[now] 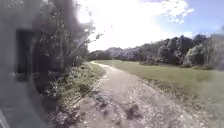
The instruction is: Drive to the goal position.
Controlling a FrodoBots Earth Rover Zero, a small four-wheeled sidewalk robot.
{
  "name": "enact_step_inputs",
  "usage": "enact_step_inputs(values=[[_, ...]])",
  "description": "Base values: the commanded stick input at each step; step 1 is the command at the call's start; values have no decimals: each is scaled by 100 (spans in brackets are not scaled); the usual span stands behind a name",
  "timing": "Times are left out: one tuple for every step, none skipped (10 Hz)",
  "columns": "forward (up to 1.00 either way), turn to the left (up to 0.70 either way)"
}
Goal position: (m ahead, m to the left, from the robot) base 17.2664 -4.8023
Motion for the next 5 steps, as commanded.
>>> enact_step_inputs(values=[[70,0],[70,0],[70,0],[70,0],[70,0]])
